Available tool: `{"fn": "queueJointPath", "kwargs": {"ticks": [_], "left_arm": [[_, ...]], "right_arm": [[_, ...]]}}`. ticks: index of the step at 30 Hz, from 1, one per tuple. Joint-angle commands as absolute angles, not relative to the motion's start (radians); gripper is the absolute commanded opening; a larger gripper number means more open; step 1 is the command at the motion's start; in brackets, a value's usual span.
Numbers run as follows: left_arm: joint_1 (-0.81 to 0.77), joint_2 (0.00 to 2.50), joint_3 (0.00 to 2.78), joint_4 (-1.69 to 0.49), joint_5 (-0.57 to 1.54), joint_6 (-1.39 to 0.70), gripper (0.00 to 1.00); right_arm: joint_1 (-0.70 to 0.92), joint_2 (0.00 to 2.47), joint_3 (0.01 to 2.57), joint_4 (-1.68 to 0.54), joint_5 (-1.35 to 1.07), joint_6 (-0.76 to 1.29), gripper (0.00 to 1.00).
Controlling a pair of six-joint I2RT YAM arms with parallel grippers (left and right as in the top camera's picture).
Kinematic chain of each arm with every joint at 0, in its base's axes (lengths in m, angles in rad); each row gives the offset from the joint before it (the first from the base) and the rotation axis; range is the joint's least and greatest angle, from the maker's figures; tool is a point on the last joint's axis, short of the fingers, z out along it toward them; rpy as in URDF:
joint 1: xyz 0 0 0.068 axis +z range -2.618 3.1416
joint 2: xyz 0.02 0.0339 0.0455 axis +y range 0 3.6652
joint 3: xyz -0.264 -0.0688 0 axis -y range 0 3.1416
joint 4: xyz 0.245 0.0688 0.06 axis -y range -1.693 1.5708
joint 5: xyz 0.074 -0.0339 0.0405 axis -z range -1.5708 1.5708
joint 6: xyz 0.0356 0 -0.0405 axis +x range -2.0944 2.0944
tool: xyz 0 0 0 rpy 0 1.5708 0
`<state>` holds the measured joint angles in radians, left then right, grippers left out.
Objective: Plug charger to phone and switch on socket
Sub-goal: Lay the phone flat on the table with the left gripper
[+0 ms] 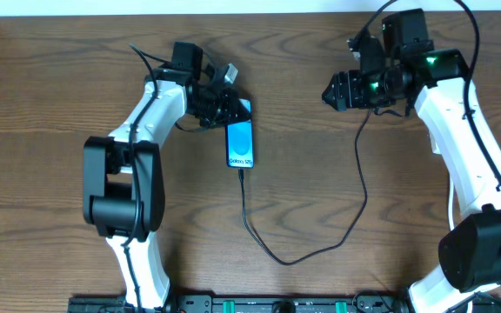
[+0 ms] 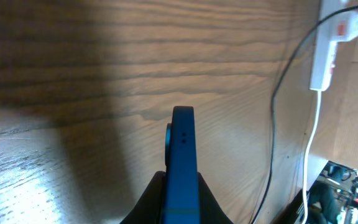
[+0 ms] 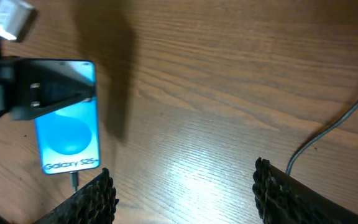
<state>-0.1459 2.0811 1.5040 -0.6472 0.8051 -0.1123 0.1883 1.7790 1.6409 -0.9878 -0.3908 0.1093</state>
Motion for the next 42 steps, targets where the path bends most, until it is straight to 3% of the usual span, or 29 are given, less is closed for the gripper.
{"fn": "queueJointPath", "kwargs": {"ticks": [1,16,23,33,42], "left_arm": [[-0.147,2.120,1.509,-0.649,0.822,-0.144,0.07],[-0.147,2.205,1.508,-0.635,0.818,-0.181,0.08],[-0.148,2.205,1.508,-0.657,0.744,-0.181,0.41],[-0.147,2.205,1.508,-0.688,0.599,-0.178,0.47],[-0.147,2.205,1.508,-0.714,0.522,-0.178,0.62]], "right_arm": [[0.204,1.773,1.648,-0.989,-0.380,0.096,0.70],[0.217,1.773,1.647,-0.988,-0.372,0.096,0.71],[0.217,1.773,1.647,-0.987,-0.372,0.096,0.71],[0.218,1.773,1.647,-0.987,-0.372,0.096,0.71],[0.218,1.773,1.647,-0.987,-0.372,0.096,0.71]]}}
